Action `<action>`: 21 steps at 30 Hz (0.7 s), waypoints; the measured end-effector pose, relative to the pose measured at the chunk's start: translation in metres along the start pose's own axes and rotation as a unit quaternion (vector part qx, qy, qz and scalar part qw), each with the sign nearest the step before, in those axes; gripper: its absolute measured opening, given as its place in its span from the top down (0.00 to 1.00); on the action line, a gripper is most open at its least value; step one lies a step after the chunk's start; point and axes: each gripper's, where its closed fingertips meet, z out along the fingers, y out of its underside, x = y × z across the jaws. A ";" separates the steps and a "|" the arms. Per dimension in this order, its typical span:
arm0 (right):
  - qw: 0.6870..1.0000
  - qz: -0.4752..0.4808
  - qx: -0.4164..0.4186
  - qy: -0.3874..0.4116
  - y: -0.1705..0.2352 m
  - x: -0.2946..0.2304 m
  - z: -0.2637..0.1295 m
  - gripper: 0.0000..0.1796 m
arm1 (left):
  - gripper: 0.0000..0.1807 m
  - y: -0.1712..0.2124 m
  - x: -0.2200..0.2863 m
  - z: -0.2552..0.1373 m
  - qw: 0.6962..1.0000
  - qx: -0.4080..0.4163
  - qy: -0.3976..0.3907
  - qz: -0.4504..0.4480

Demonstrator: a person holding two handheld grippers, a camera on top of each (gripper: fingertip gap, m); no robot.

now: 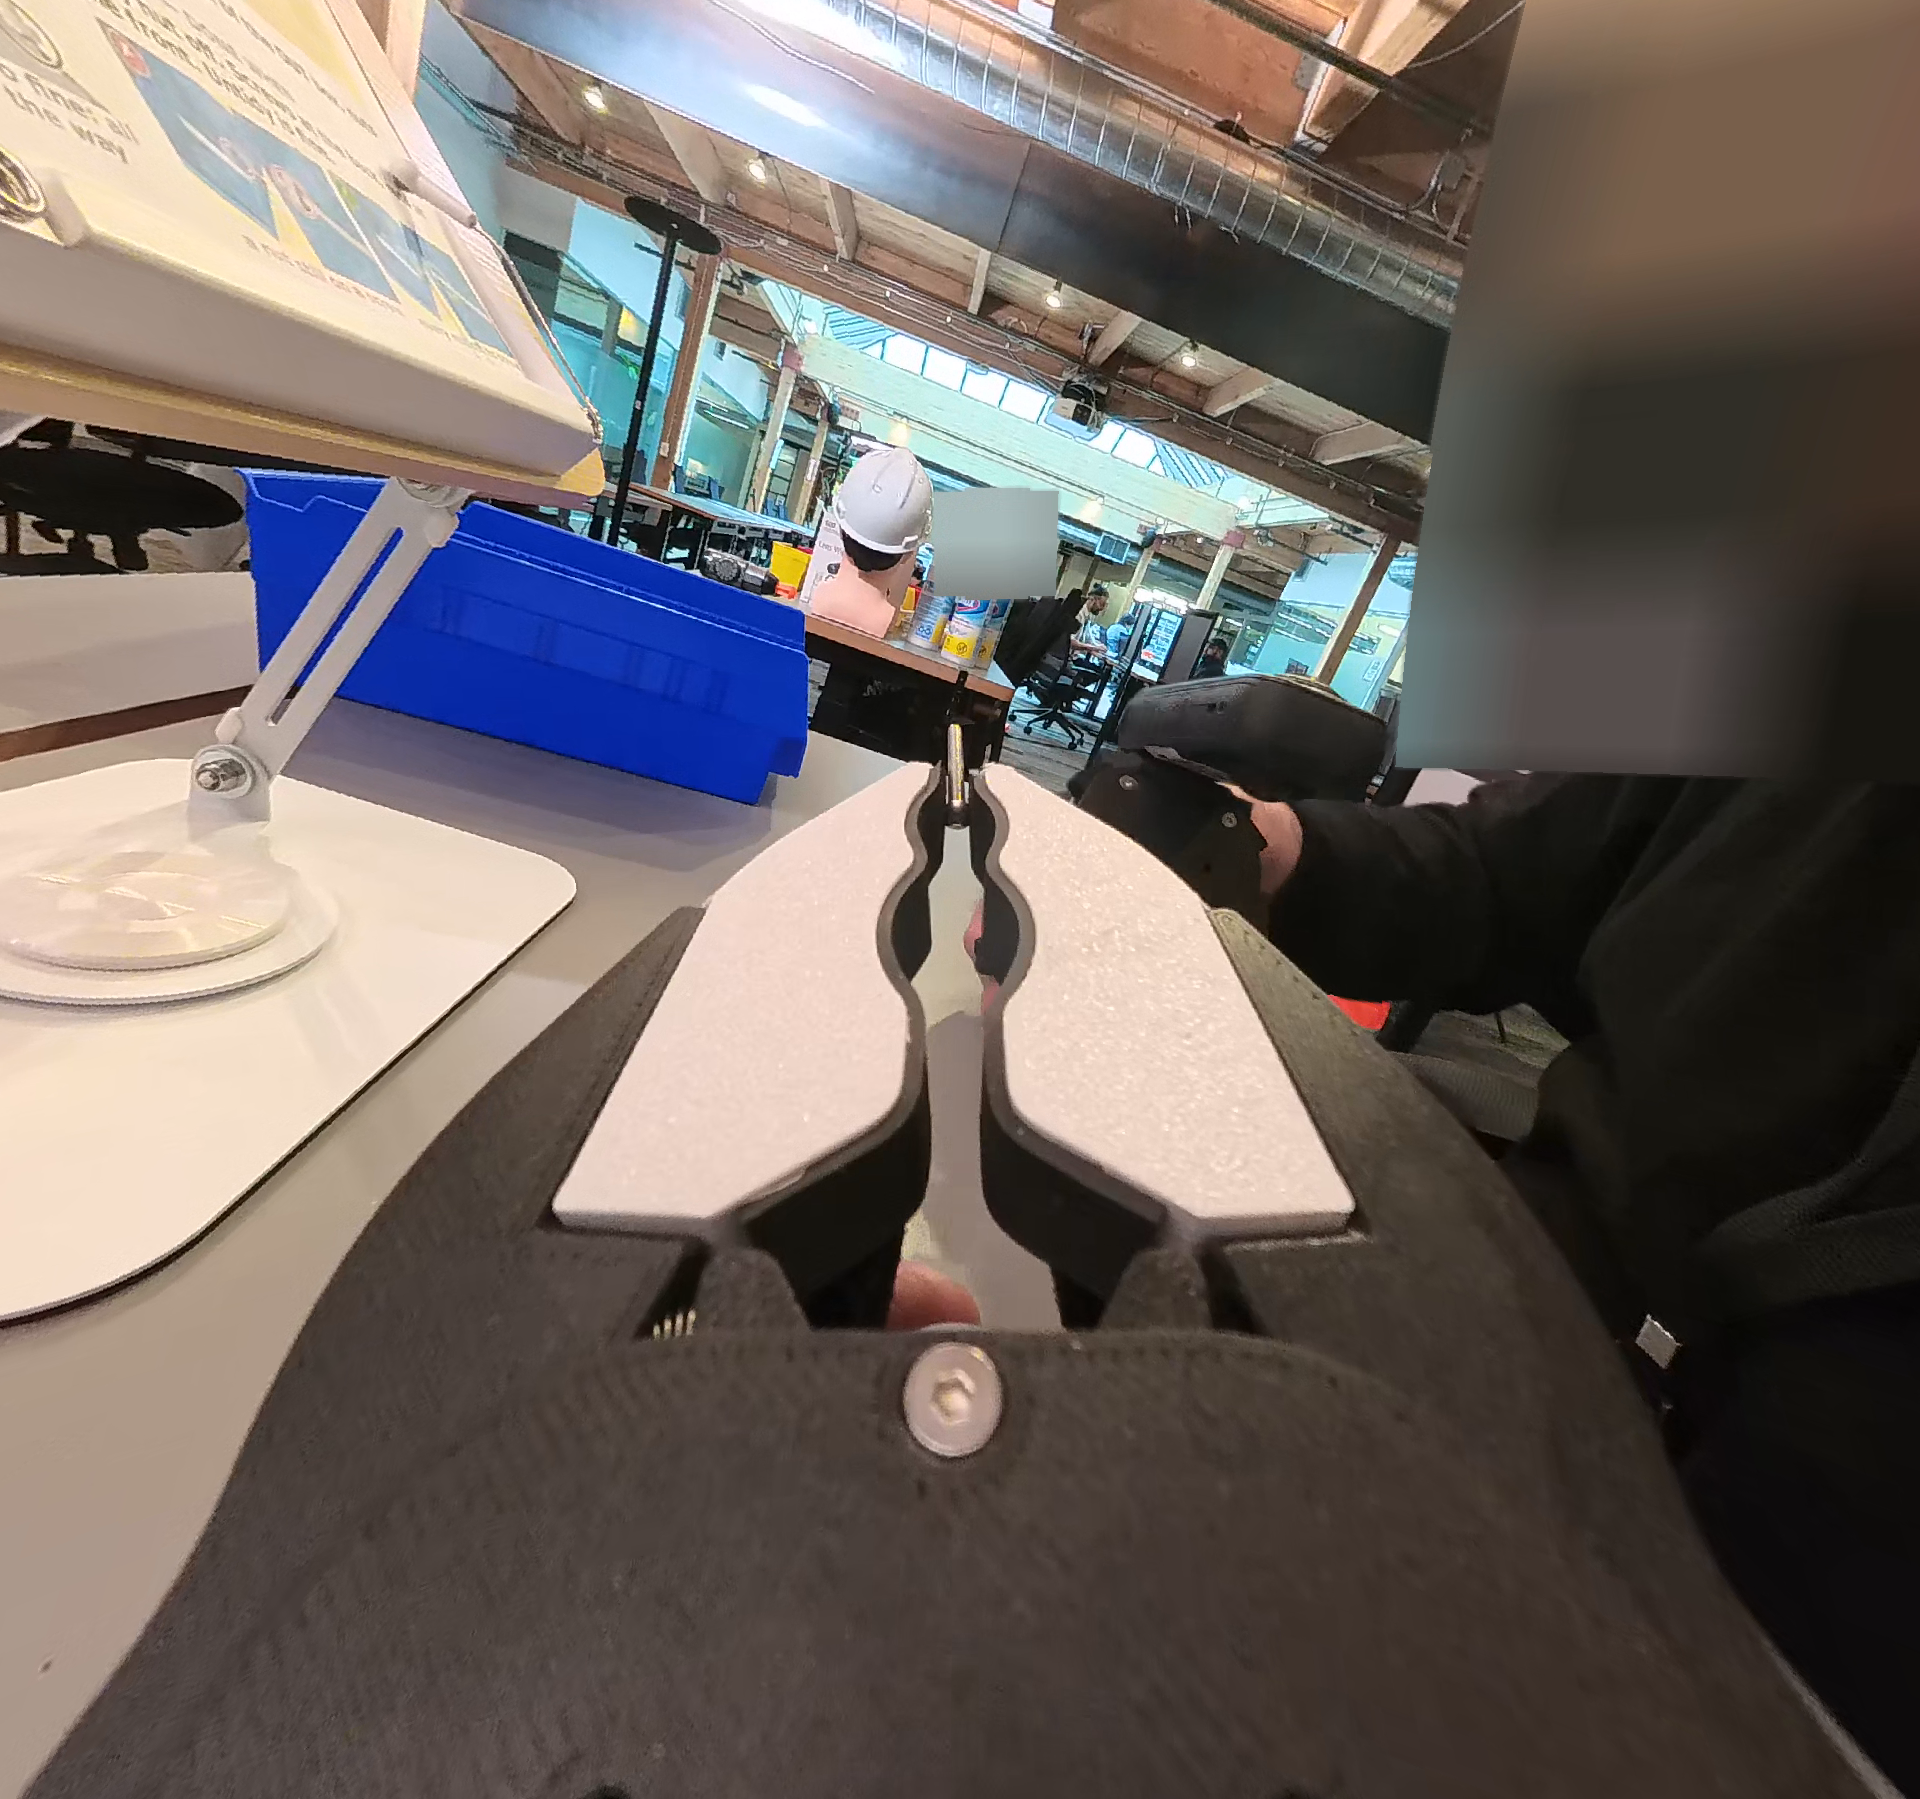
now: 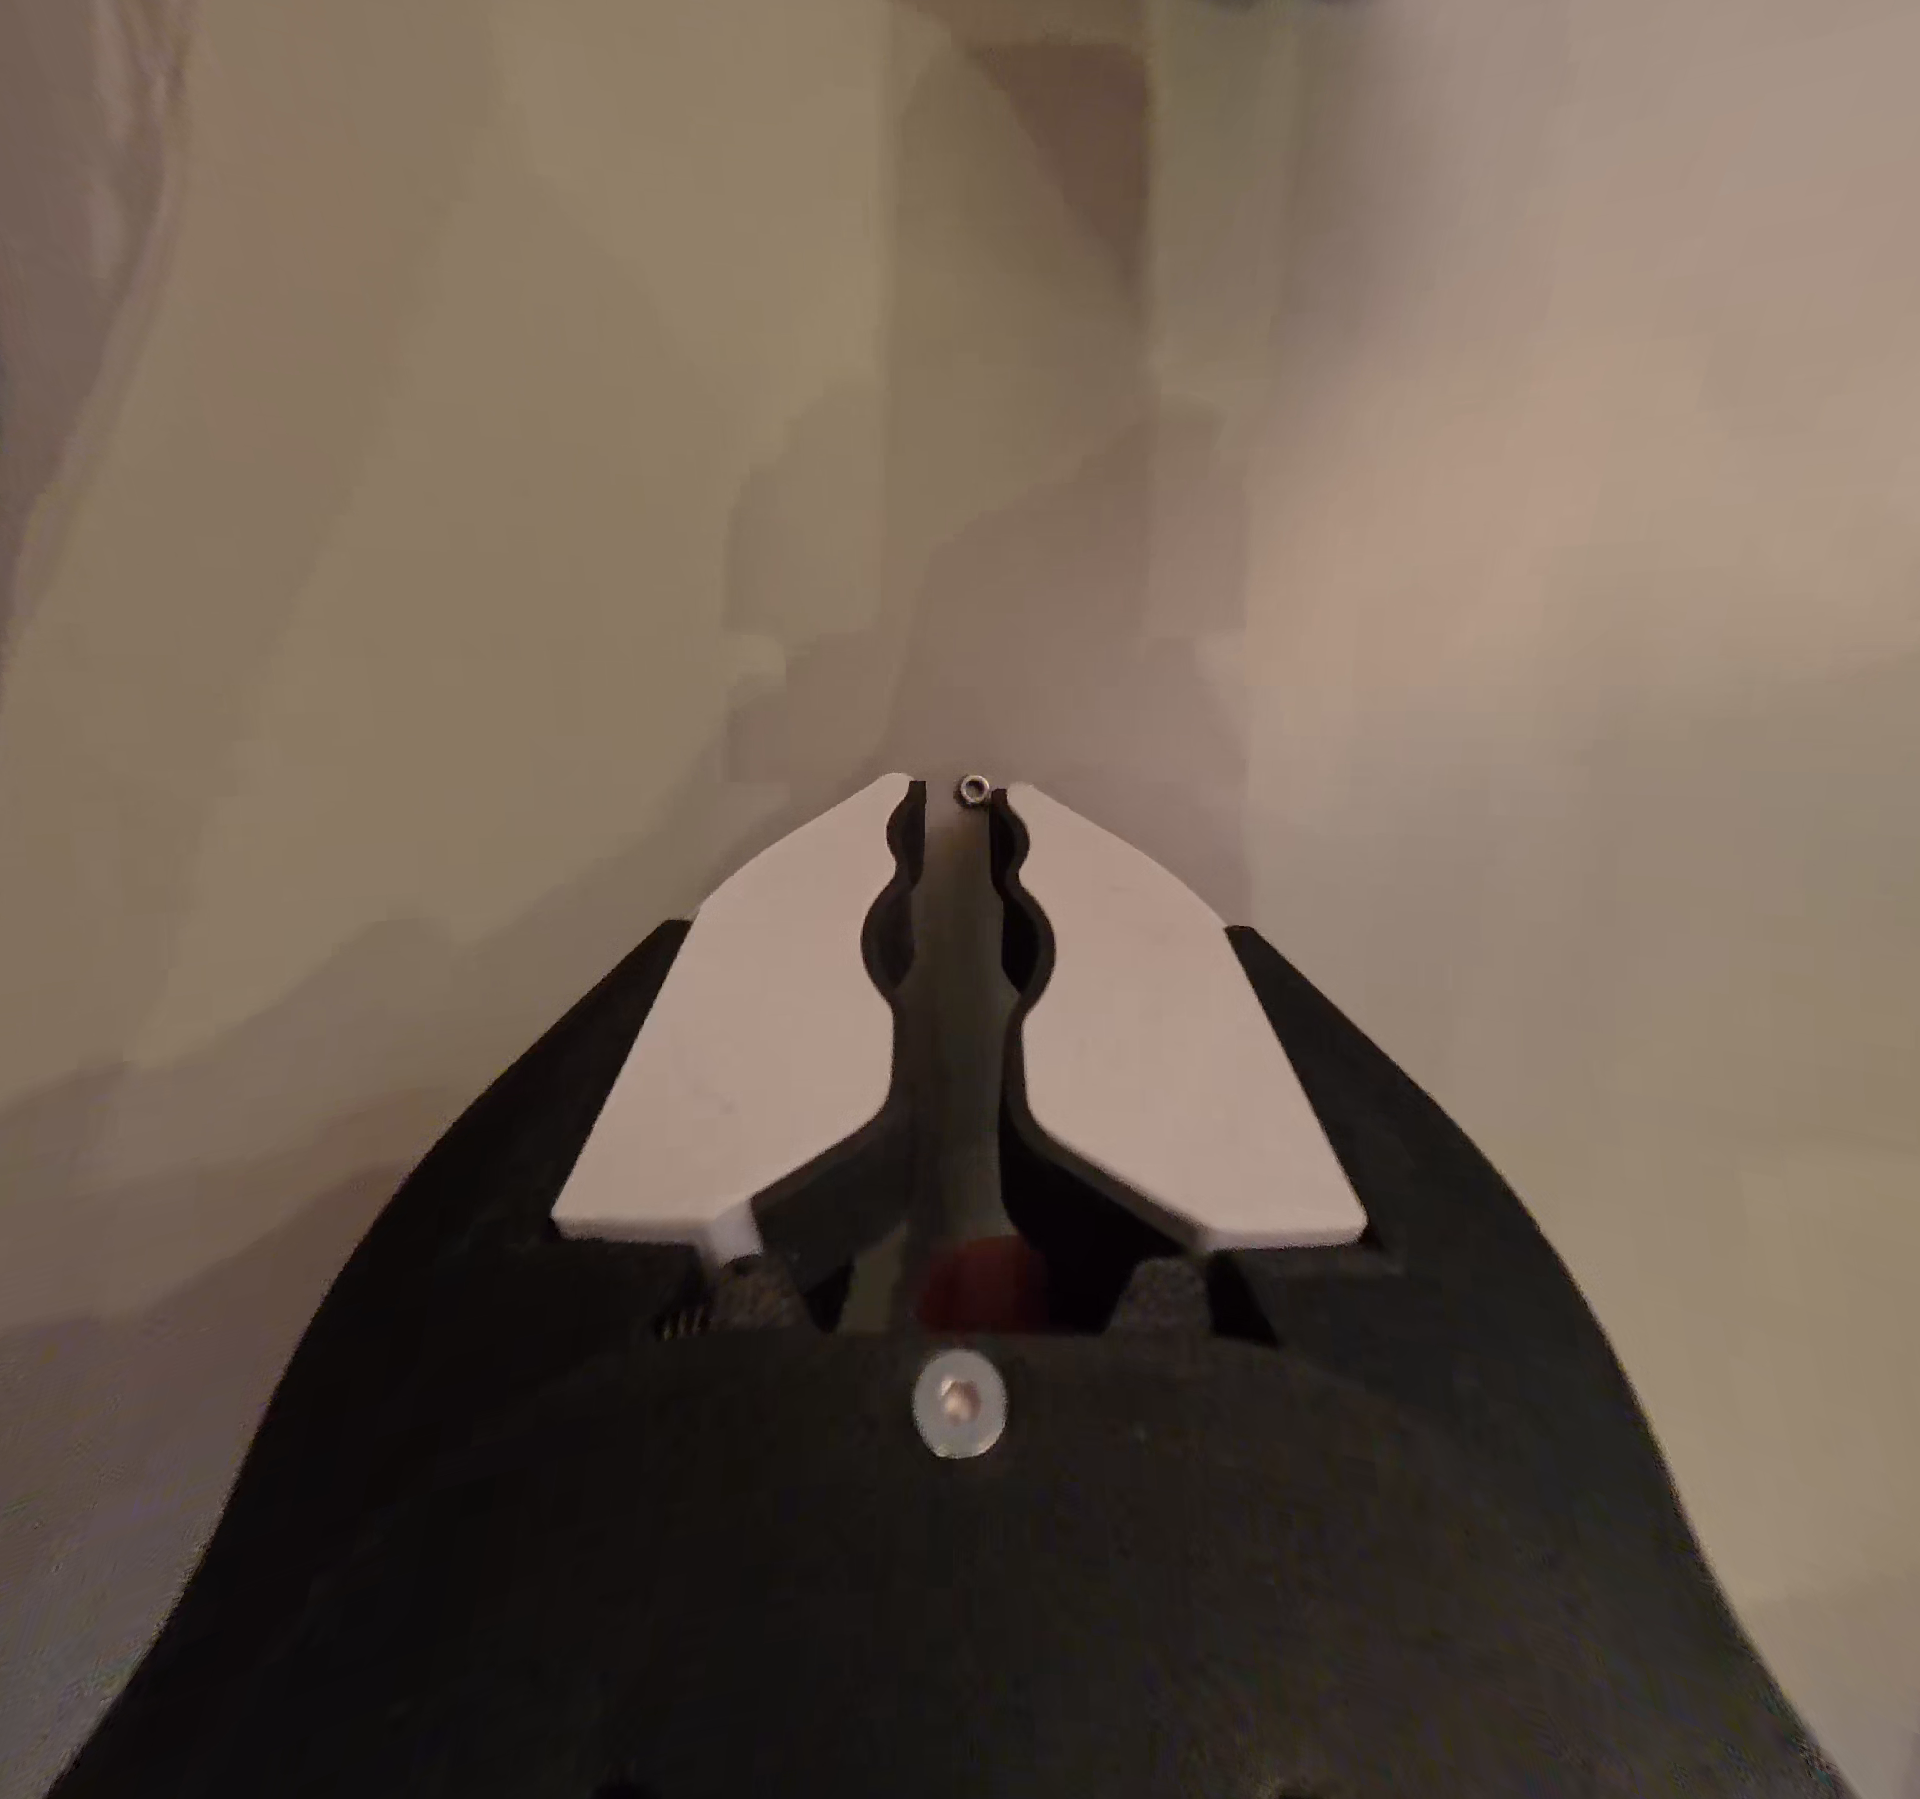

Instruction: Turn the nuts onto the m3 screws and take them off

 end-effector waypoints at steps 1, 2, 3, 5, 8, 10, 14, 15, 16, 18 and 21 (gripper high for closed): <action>1.000 -0.001 -0.007 -0.003 0.000 0.001 0.000 0.93 | 0.98 0.000 0.000 0.000 1.000 0.000 0.000 0.000; 1.000 -0.001 -0.011 -0.006 0.001 0.002 0.000 0.93 | 0.98 0.000 0.000 0.000 1.000 0.000 -0.001 0.001; 1.000 0.002 -0.012 -0.010 0.000 0.002 0.000 0.94 | 0.98 0.000 0.000 0.000 1.000 0.000 -0.001 0.001; 1.000 0.002 -0.013 -0.009 0.000 0.003 0.000 0.95 | 0.98 0.000 0.000 0.000 1.000 0.000 -0.001 0.001; 1.000 0.016 -0.013 0.000 -0.001 0.005 0.001 0.96 | 0.98 0.000 -0.001 0.000 1.000 0.000 0.000 0.000; 1.000 0.023 -0.013 0.007 -0.001 0.004 0.001 0.97 | 0.98 0.000 0.000 0.000 1.000 -0.001 0.000 -0.001; 0.999 0.044 -0.012 0.020 -0.002 0.003 0.002 0.96 | 0.98 0.000 0.000 0.000 1.000 0.000 0.002 -0.001; 0.998 0.049 -0.011 0.023 -0.003 0.003 0.002 0.95 | 0.98 0.000 0.001 0.000 1.000 0.000 0.003 -0.001; 0.998 0.053 -0.011 0.026 -0.003 0.003 0.002 0.95 | 0.98 0.000 0.000 0.000 1.000 0.001 0.003 -0.002; 0.997 0.061 -0.016 0.034 -0.003 0.003 0.002 0.95 | 0.98 0.000 0.000 0.000 1.000 0.001 0.003 -0.002; 0.996 0.073 -0.019 0.044 -0.004 0.004 0.002 0.96 | 0.98 -0.001 0.000 0.000 1.000 0.002 0.003 -0.002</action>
